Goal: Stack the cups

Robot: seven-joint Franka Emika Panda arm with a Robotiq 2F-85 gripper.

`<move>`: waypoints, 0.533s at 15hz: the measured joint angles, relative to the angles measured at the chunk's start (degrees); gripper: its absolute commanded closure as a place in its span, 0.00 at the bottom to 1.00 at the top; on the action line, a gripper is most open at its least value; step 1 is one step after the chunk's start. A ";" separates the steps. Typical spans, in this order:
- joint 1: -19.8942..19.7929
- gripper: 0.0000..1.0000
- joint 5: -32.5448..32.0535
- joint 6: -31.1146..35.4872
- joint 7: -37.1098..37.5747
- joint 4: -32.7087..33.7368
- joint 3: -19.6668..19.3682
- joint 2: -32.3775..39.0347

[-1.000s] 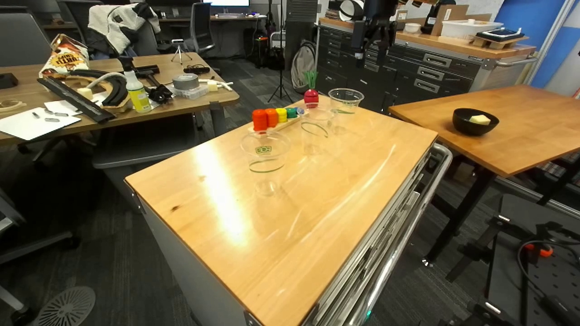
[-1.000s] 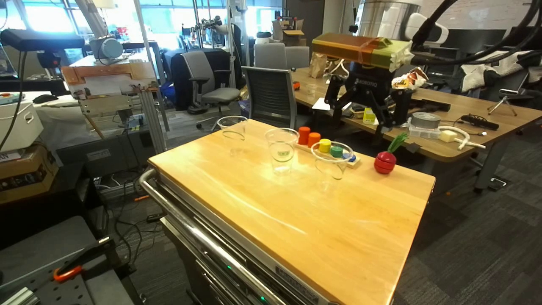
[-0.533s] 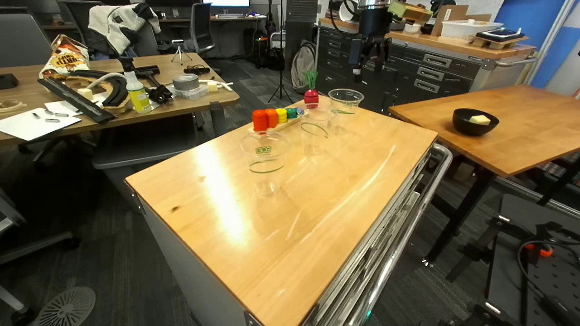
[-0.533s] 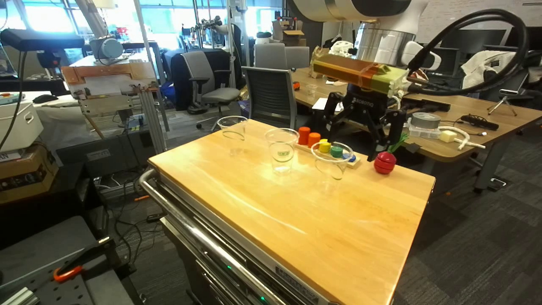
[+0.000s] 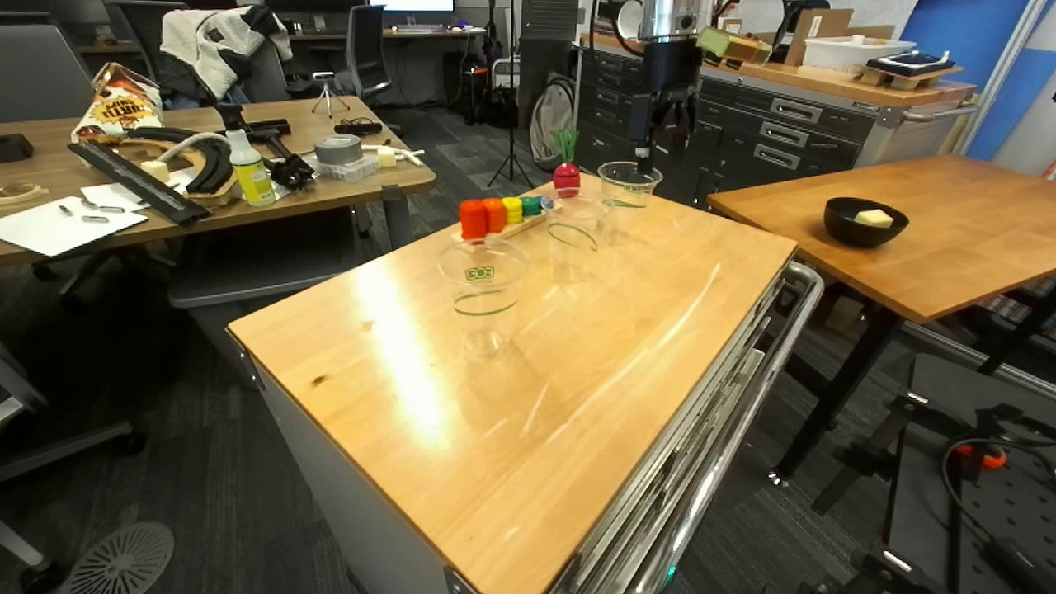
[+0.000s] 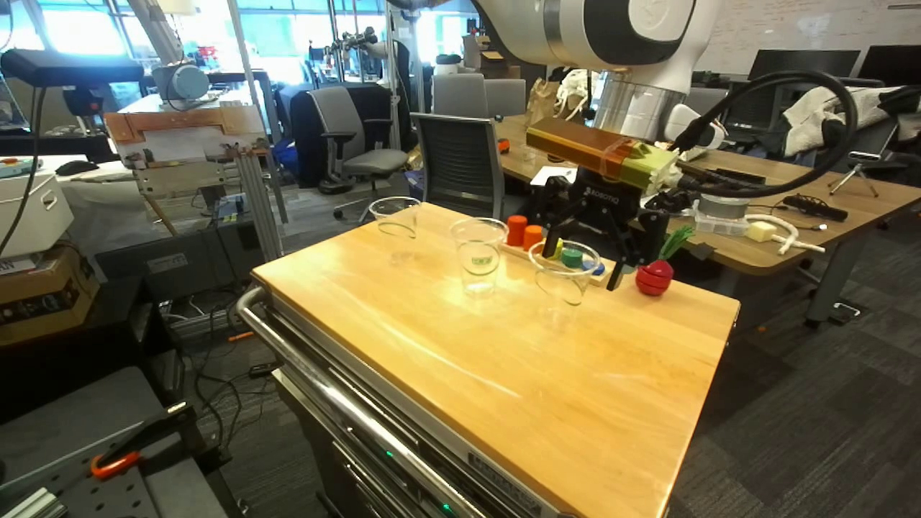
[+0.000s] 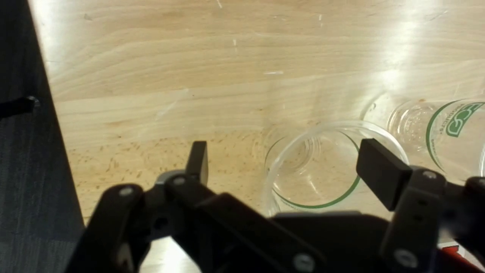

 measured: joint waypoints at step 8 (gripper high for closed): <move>-1.13 0.89 0.37 0.00 -0.71 1.29 0.65 1.50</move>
